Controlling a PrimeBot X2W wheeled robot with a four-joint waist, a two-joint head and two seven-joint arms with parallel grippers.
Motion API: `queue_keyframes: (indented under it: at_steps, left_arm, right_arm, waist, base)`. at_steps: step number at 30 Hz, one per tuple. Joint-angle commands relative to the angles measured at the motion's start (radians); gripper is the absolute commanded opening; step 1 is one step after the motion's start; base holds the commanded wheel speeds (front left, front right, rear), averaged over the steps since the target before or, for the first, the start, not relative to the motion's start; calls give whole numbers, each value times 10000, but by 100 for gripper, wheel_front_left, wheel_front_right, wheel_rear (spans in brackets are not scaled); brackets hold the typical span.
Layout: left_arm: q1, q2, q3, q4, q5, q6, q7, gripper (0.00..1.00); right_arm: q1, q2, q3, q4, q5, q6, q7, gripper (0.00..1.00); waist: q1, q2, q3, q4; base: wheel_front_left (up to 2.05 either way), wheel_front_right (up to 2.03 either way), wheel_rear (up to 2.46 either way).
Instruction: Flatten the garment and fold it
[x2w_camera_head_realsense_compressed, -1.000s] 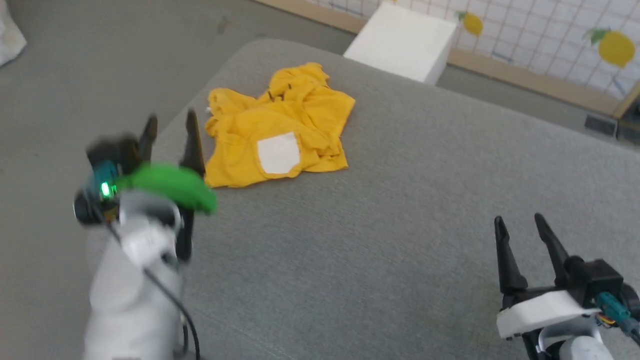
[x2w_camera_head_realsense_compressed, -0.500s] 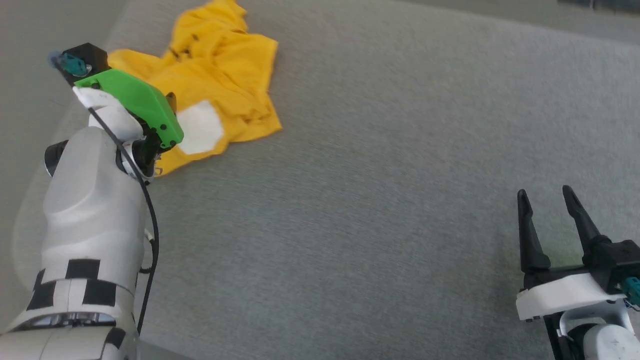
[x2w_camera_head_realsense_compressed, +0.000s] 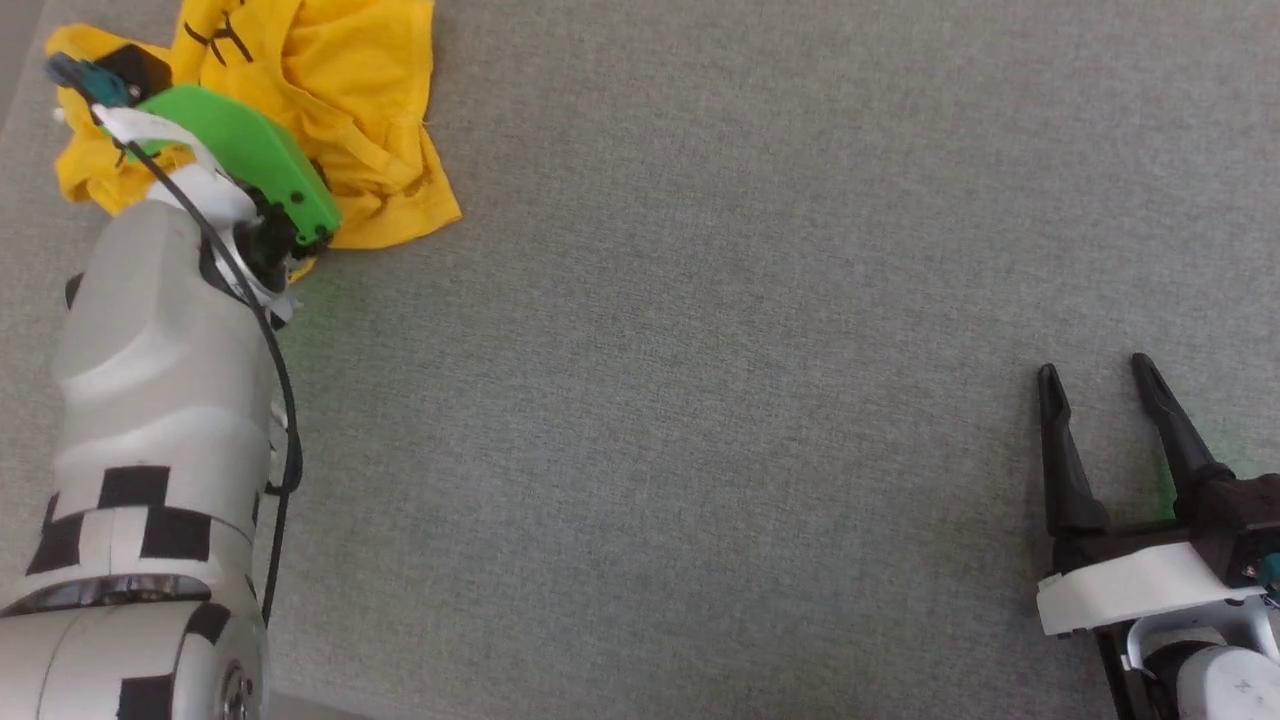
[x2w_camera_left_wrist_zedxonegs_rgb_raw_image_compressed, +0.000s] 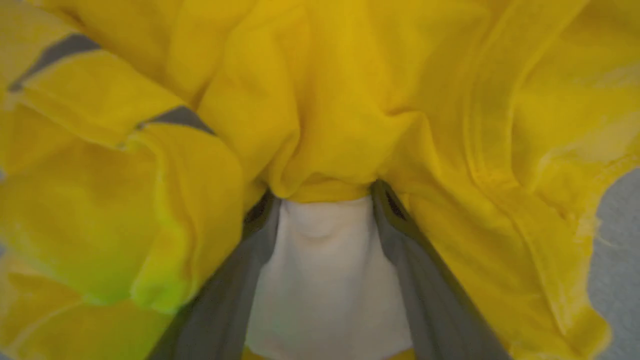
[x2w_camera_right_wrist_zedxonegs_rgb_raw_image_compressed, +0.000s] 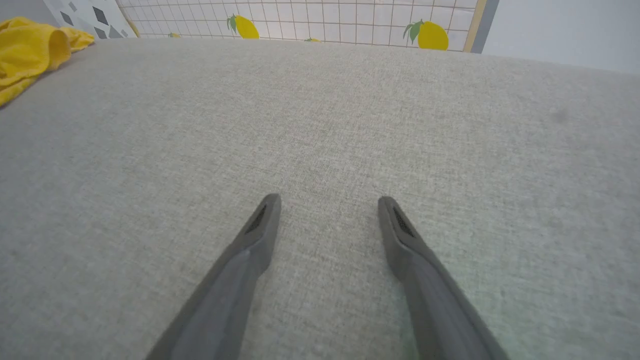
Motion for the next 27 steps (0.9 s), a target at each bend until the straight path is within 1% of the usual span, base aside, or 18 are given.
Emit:
queue_keyframes:
  at_steps: [1,3,5,8,11,14,17,21,24,27]
  left_arm:
    - [541,-726,-60,458,-247,-215,6,0]
    - [483,-750,118,316,-381,-161,-564,0]
    - [386,-729,321,118,-505,-142,-1386,0]
    - [200,-643,492,-127,-601,-277,-2353,0]
    - [-66,-463,517,-346,-595,-569,-3137,0]
    - [-465,-195,441,-669,-506,-907,-3688,0]
    - [-982,167,339,-1125,-441,-1373,-3998,0]
    - [-1770,501,110,-1758,-342,-1847,-3995,0]
    - [-2385,536,-122,-2263,-366,-2151,-3774,0]
    - [-2927,228,-376,-2750,-683,-2427,-3423,0]
  right_arm:
    - [8,-6,4,-71,-87,-15,36,100]
    - [-7,-6,-10,-61,-93,-15,49,100]
    - [-35,-6,48,26,-81,-15,51,100]
    - [-91,-6,177,228,-33,-15,2,100]
    - [-116,-6,311,527,95,-15,-81,100]
    - [-146,-6,428,844,255,-15,-201,100]
    - [-176,-6,554,1195,470,-15,-370,100]
    - [-176,-6,714,1744,776,-15,-639,100]
    - [-169,-6,819,2169,1033,-15,-839,100]
    - [-221,-6,900,2618,1297,-15,-1060,100]
  waist:
    - [0,-1,74,72]
    - [0,-1,18,160]
    - [0,-1,-126,256]
    - [0,-1,-443,372]
    - [0,-1,-919,487]
    - [0,-1,-1389,548]
    - [0,-1,-1914,484]
    - [0,-1,-2563,304]
    - [0,-1,-2956,92]
    - [0,-1,-3384,-201]
  base:
    - [0,0,0]
    - [0,0,0]
    - [0,0,0]
    - [0,0,0]
    - [0,0,0]
    - [0,0,0]
    - [0,0,0]
    - [0,0,0]
    - [0,0,0]
    - [0,0,0]
